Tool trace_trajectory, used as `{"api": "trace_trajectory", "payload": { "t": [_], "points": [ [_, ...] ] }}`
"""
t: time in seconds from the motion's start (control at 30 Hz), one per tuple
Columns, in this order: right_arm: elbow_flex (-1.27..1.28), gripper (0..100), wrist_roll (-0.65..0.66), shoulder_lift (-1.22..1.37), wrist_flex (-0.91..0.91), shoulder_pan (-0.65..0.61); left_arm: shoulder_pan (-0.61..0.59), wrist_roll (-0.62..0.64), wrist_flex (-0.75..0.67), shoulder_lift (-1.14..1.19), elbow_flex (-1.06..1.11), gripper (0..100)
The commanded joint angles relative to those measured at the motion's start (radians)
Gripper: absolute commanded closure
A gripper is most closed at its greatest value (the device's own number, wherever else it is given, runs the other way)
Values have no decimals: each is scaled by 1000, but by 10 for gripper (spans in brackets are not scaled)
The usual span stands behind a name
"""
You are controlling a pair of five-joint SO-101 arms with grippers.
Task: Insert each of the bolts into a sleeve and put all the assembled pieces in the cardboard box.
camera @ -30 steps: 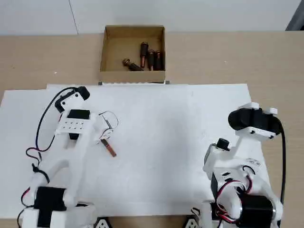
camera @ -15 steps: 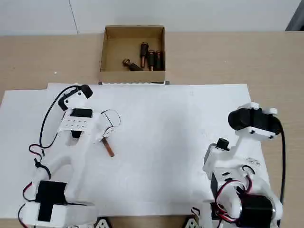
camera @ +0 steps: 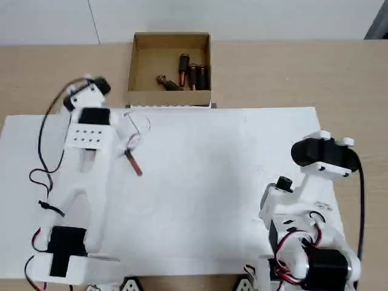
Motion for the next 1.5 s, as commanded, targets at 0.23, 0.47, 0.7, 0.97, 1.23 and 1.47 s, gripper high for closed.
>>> {"api": "trace_trajectory", "payload": {
  "t": [0.23, 0.47, 0.7, 0.97, 1.23, 1.47],
  "points": [
    [-12, 995, 107, -8, -82, 4, 158, -15, 276, -114, -366, 995],
    [-69, 995, 118, -8, -76, 2, 258, -71, 267, -397, -346, 995],
    [-64, 995, 110, -8, -77, -59, 255, -157, 258, -623, -140, 995],
    [-17, 995, 26, -7, -137, -137, 210, -183, 61, -948, 243, 995],
    [87, 995, 25, -8, -269, -137, 118, -319, -235, -1260, 604, 995],
    [209, 995, 26, -8, -429, -139, 115, -316, -387, -1404, 799, 995]
  ]
}}
